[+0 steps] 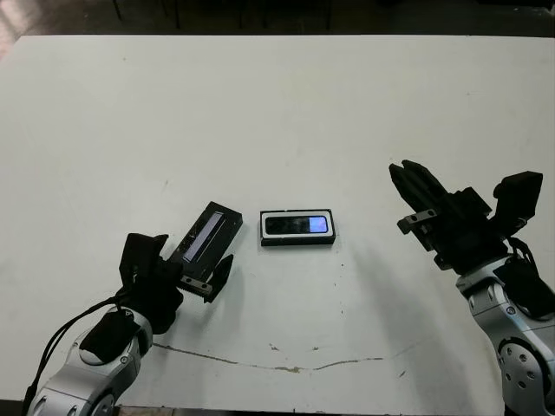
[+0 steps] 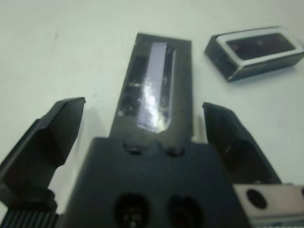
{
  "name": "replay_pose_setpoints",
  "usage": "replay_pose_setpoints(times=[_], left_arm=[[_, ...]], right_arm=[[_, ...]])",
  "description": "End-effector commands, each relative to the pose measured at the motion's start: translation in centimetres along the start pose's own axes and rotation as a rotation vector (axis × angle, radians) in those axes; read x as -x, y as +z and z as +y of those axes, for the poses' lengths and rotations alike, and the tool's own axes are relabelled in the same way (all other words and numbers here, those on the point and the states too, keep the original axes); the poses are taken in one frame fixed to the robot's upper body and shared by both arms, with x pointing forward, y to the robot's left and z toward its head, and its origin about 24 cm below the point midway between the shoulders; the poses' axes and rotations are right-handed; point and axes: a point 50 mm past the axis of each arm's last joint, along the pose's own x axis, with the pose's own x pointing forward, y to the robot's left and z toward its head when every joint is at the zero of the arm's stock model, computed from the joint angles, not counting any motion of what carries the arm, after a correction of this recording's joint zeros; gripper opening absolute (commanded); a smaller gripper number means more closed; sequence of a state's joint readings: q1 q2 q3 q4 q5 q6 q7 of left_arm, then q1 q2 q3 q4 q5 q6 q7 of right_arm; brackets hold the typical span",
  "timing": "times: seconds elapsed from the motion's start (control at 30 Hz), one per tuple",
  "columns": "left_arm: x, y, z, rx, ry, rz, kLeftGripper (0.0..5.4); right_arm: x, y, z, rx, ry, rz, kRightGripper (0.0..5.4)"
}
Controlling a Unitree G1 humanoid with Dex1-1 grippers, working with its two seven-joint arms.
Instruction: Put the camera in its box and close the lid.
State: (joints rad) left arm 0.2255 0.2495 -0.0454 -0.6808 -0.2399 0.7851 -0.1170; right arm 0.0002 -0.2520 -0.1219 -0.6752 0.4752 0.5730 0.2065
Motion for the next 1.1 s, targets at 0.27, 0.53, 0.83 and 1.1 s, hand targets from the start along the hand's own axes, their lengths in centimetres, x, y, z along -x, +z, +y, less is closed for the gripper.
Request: replay_pose_setpoints(times=[0.27,0.53,0.83,1.1], left_arm=[[-0.4,-1.3,0.6,-0.015,0.083,0.065,5.39],[0.0,-0.8,0.5,0.011,0.008,-0.001,4.12],[1.2,1.5,0.3,-0.187,-0.161,-0.088,2.1],[1.6,3.8,0.8,-0.222,-0.236,-0.15,1.76]], right_arm=[[0.2,-0.3,-0.2,-0.005,-0.011,0.021,0.0],[0.1,-0.3,-0.2,0.004,-0.012,0.02,0.0],[0.1,-0.3,-0.1,-0.001,-0.013,0.023,0.0],[-0.1,-0.3,-0.2,0.004,-0.013,0.024,0.0]])
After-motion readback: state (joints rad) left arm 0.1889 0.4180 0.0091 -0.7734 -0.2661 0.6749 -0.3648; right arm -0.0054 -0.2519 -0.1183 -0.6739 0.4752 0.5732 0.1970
